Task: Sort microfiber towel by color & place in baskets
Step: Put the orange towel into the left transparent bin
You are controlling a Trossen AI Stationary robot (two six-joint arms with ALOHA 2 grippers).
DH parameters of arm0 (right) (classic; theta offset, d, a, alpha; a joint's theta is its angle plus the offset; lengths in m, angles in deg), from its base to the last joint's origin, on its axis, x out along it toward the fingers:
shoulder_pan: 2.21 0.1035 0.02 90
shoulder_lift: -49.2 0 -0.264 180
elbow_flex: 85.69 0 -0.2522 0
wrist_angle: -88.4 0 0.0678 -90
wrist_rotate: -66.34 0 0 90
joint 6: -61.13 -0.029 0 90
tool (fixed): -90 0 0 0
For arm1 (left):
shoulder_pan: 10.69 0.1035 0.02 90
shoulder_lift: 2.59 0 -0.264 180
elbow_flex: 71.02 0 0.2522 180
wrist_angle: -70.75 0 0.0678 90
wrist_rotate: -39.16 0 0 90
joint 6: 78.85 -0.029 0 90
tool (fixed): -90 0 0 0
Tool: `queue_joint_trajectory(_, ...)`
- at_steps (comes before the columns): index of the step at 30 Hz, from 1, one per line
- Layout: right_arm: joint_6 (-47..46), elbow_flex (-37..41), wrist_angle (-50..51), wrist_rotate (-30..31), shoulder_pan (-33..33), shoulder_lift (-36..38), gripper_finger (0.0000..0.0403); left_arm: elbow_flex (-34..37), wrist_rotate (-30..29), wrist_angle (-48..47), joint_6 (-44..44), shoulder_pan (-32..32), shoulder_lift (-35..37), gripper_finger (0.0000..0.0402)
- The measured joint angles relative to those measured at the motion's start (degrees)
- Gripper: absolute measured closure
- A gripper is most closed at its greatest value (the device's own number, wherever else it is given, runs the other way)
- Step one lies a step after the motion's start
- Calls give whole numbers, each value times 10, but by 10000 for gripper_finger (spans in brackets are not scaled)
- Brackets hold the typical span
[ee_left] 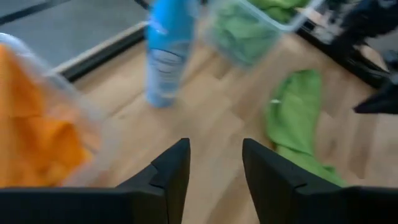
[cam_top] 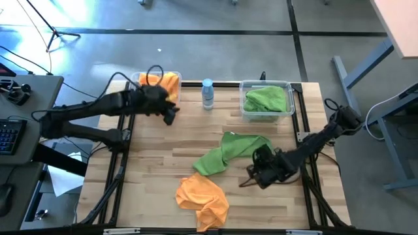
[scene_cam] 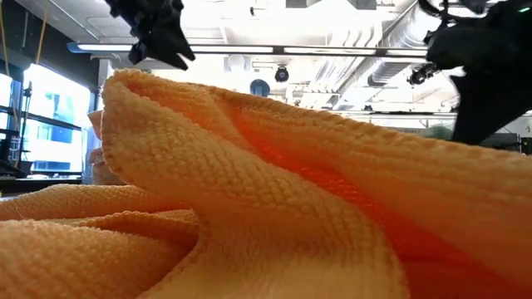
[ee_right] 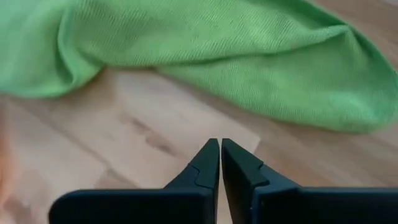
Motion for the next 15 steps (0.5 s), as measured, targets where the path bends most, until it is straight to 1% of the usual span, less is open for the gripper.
queue_joint_trajectory(4, -1, 0, 3, -1, 34, 0, 400, 0, -22, 4, 39, -76, -8, 278)
queue_joint_trajectory(9, -6, 0, 38, -11, 65, 8, 402, 0, -23, 4, 89, -159, -31, 293)
queue_joint_trajectory(11, -6, 0, 57, -14, 77, 20, 402, 0, -27, 8, 124, -194, -48, 300)
queue_joint_trajectory(15, -6, 0, 98, -10, 100, 56, 402, -7, -55, 28, 175, -268, -99, 316)
